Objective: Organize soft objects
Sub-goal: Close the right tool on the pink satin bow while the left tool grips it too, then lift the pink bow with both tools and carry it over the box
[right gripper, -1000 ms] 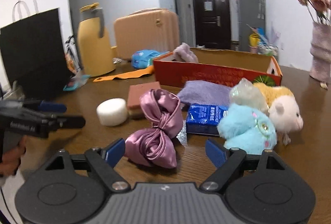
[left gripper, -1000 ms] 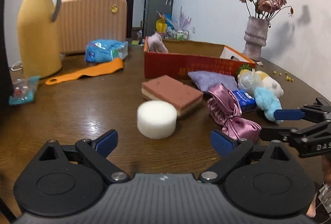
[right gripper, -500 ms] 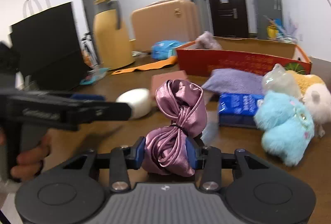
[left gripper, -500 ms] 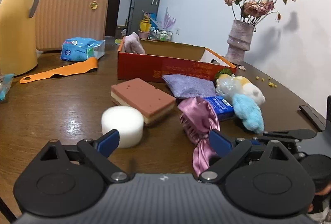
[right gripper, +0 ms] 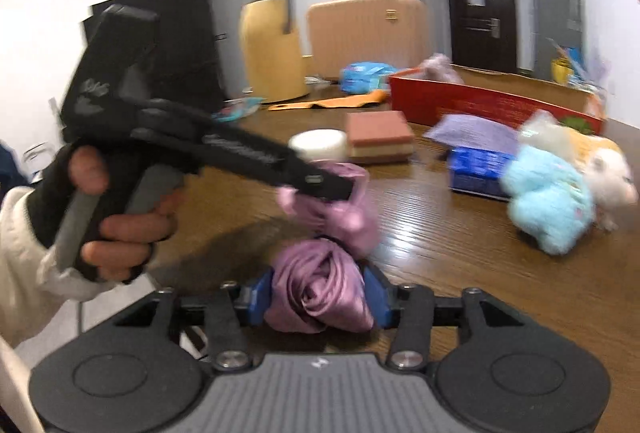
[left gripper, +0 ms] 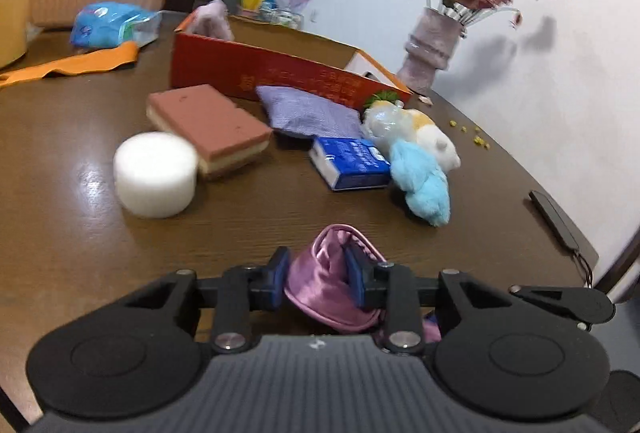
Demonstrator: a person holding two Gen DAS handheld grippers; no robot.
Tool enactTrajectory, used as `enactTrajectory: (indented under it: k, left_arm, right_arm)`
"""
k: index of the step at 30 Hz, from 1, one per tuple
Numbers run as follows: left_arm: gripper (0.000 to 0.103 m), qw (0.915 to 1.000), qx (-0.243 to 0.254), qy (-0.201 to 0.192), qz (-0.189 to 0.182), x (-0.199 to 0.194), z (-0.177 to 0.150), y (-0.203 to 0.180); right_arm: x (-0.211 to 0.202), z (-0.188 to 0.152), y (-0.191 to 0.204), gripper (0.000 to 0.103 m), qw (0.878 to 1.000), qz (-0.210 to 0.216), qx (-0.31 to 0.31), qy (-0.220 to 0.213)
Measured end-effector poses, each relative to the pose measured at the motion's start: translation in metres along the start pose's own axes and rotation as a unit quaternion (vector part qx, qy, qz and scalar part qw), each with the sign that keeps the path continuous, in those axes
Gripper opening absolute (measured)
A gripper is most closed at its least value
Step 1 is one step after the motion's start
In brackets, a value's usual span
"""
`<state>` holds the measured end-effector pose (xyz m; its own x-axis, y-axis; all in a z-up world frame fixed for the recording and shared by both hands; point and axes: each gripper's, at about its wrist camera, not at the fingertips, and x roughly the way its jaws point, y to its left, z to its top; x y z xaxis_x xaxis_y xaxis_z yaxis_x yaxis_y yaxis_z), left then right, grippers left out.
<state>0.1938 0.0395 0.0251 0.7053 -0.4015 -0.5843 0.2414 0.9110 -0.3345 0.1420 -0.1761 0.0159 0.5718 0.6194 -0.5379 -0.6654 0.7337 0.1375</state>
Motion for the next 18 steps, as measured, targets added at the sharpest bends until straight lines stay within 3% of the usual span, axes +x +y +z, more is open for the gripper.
enactTrajectory:
  k: [6, 10, 14, 17, 18]
  left_arm:
    - [0.032, 0.9999, 0.009, -0.005, 0.005, -0.017, -0.011, -0.001]
    - [0.059, 0.9995, 0.002, -0.027, -0.013, -0.035, -0.012, 0.001]
    - [0.069, 0.9984, 0.005, -0.036, -0.044, -0.042, -0.01, -0.002]
    - [0.067, 0.9983, 0.025, -0.035, -0.04, -0.037, -0.015, -0.007]
    - [0.057, 0.9985, 0.029, -0.032, -0.035, -0.033, -0.016, -0.008]
  right_arm:
    - [-0.012, -0.003, -0.033, 0.058, 0.994, -0.081, 0.07, -0.011]
    - [-0.021, 0.002, -0.049, 0.059, 0.991, -0.037, 0.124, -0.044]
    - [-0.019, 0.007, -0.055, 0.057, 0.986, -0.02, 0.157, -0.062]
    - [-0.004, 0.009, -0.055, 0.052, 0.985, -0.037, 0.159, -0.051]
    - [0.001, 0.009, -0.055, 0.051, 0.985, -0.039, 0.161, -0.048]
